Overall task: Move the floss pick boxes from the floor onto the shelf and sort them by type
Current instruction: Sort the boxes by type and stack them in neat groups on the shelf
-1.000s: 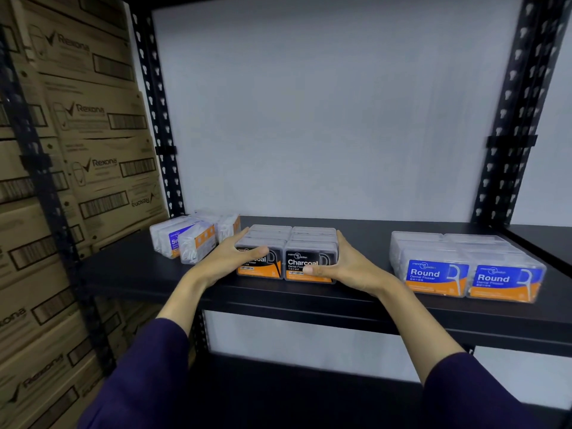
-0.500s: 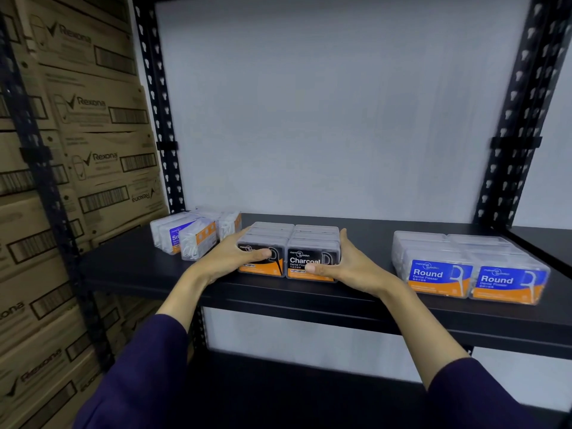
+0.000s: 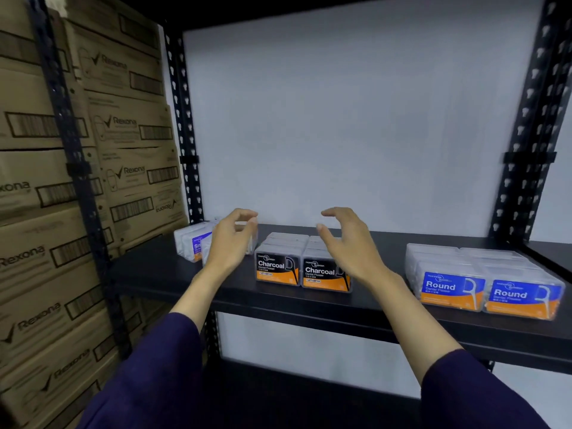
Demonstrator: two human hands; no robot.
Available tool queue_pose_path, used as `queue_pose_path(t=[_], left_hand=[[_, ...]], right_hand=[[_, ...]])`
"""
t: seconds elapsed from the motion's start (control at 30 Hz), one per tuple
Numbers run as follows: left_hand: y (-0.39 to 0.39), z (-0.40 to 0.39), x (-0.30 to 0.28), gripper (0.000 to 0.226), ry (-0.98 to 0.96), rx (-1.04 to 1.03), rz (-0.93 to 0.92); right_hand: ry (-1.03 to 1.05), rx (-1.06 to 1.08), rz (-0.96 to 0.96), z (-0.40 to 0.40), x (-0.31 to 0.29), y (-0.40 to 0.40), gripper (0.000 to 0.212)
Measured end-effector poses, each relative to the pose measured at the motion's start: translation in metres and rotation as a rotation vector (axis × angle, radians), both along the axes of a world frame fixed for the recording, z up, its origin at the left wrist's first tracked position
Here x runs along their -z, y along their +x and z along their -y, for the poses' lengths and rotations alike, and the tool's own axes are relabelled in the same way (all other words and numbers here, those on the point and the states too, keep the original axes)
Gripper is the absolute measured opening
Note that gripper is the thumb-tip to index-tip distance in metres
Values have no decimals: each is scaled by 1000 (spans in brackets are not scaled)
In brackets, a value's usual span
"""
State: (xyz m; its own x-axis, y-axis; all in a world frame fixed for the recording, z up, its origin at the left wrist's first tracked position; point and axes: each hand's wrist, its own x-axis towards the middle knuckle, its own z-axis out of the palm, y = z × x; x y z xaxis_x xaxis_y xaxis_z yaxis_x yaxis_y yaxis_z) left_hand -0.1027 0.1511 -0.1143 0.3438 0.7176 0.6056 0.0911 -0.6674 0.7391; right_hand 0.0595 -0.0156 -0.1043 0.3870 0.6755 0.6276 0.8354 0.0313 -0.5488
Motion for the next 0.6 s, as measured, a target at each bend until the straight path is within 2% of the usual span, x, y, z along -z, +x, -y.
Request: queue_pose_path(t=[0.17,0.27,0.33,0.5,0.6], left_hand=[[-39,-32,-24,18,139,-262,-88],[-68,-63,-22,23,118,-342,-235],[-85,-79,-17,29,128,-342,-348],[-105,-104,2,41,177,-168,-637],[-104,-115,20,49,136,-180,-626]], right_hand=[[27,3,223,-49,-33,-54,35],[-130,-45,334,-83,-29,-86,39],[-250,-81,430,-104,-20,-102,40],[-430,-142,548,-145,-2,-123,35],[-431,-191,478,-164,9,-127,35]])
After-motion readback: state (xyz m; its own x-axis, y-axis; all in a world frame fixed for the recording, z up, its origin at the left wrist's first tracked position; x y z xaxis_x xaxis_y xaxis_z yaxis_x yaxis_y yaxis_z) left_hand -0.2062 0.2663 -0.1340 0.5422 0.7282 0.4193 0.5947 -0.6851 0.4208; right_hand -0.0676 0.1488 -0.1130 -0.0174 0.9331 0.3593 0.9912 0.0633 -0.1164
